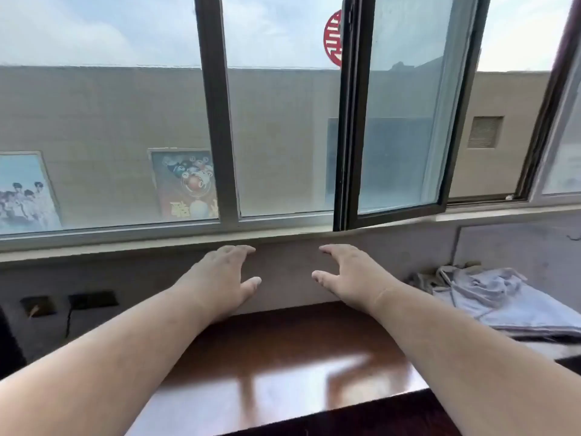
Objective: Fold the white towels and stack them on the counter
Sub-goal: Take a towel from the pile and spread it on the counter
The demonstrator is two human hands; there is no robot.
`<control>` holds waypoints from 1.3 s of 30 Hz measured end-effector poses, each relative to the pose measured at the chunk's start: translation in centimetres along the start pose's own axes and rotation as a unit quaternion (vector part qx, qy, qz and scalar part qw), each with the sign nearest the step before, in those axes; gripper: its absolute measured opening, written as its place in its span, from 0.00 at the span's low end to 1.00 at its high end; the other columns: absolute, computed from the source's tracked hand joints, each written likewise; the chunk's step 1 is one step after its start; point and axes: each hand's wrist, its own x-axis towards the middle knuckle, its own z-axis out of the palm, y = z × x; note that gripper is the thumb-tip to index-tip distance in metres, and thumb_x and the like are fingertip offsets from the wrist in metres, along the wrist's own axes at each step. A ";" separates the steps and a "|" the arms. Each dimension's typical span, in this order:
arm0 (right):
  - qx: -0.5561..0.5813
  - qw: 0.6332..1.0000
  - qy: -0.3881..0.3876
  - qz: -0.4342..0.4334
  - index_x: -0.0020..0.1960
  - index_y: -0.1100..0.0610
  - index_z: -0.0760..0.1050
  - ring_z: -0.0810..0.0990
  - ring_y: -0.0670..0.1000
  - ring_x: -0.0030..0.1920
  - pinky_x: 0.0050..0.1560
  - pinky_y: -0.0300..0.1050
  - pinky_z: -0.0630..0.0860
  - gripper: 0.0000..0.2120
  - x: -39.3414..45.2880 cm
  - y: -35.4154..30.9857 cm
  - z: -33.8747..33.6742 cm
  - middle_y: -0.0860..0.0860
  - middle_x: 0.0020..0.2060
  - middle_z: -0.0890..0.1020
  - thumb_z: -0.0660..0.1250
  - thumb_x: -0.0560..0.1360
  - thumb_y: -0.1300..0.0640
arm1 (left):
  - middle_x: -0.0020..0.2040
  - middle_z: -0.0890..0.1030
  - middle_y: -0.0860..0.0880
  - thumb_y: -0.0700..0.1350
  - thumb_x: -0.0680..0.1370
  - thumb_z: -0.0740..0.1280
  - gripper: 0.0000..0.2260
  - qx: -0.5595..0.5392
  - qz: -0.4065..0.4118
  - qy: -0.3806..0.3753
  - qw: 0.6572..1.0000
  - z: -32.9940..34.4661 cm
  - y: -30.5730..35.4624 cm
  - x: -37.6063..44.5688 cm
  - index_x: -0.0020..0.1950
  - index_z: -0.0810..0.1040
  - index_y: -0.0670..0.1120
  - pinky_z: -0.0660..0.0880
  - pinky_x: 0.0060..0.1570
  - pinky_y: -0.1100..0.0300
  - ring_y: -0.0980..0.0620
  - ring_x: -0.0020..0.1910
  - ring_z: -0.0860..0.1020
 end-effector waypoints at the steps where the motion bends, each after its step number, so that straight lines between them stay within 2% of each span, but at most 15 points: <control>1: -0.005 1.000 0.006 -0.001 0.76 0.51 0.65 0.65 0.50 0.74 0.73 0.42 0.58 0.31 -0.3 1.1 0.2 0.50 0.74 0.69 0.67 0.77 0.41 | 0.75 0.65 0.52 0.62 0.77 0.61 0.29 0.003 0.021 -0.005 1.000 1.0 0.6 0.6 0.76 0.60 0.56 0.61 0.73 0.53 0.51 0.74 0.62; 5: -0.021 0.998 0.024 0.059 0.75 0.52 0.67 0.67 0.53 0.73 0.73 0.45 0.60 0.31 -3.2 7.4 1.8 0.53 0.72 0.71 0.68 0.76 0.41 | 0.72 0.69 0.48 0.59 0.77 0.64 0.28 -0.008 0.068 -0.032 0.997 6.5 4.2 2.1 0.75 0.64 0.54 0.61 0.72 0.54 0.49 0.72 0.66; 9: -0.049 0.993 0.022 0.102 0.76 0.55 0.66 0.65 0.51 0.74 0.73 0.41 0.56 0.33 -5.6 14.4 1.6 0.53 0.73 0.71 0.69 0.76 0.43 | 0.74 0.68 0.49 0.59 0.77 0.65 0.29 -0.001 0.102 -0.057 0.993 11.2 9.0 4.2 0.76 0.63 0.53 0.59 0.72 0.55 0.49 0.74 0.64; 14: -0.107 0.980 -0.002 0.169 0.80 0.57 0.57 0.57 0.53 0.78 0.76 0.47 0.53 0.40 -7.8 25.1 -2.1 0.55 0.77 0.63 0.65 0.77 0.38 | 0.78 0.60 0.51 0.66 0.76 0.61 0.37 0.044 0.152 -0.119 0.980 17.2 18.3 8.8 0.80 0.54 0.52 0.58 0.74 0.50 0.48 0.77 0.58; 20: -0.119 0.960 -0.027 0.252 0.79 0.53 0.57 0.55 0.53 0.78 0.76 0.52 0.56 0.41 -10.7 39.7 -7.7 0.52 0.78 0.61 0.60 0.75 0.31 | 0.80 0.56 0.50 0.71 0.76 0.55 0.39 0.079 0.181 -0.165 0.966 25.4 31.5 14.3 0.80 0.50 0.53 0.53 0.76 0.51 0.48 0.79 0.51; 26: -0.130 0.951 -0.060 0.275 0.80 0.55 0.56 0.56 0.53 0.77 0.76 0.49 0.54 0.40 -11.0 52.1 -13.0 0.54 0.77 0.63 0.58 0.77 0.32 | 0.80 0.56 0.51 0.70 0.76 0.56 0.38 0.062 0.159 -0.196 0.966 32.2 41.8 19.4 0.80 0.51 0.53 0.52 0.75 0.52 0.47 0.79 0.52; 33: -0.113 0.941 -0.086 0.306 0.81 0.52 0.53 0.50 0.52 0.79 0.78 0.54 0.52 0.40 -8.7 61.4 -13.4 0.52 0.80 0.56 0.59 0.77 0.32 | 0.78 0.59 0.51 0.69 0.76 0.56 0.37 0.036 0.165 -0.199 0.965 38.6 46.9 25.6 0.80 0.54 0.53 0.55 0.75 0.52 0.49 0.77 0.56; 39: -0.142 0.936 -0.098 0.308 0.80 0.52 0.57 0.54 0.56 0.78 0.77 0.52 0.53 0.38 -3.1 68.5 -11.7 0.56 0.78 0.60 0.61 0.76 0.33 | 0.77 0.61 0.50 0.69 0.75 0.58 0.38 0.012 0.191 -0.207 0.960 45.5 48.9 33.3 0.79 0.57 0.52 0.56 0.73 0.53 0.49 0.76 0.58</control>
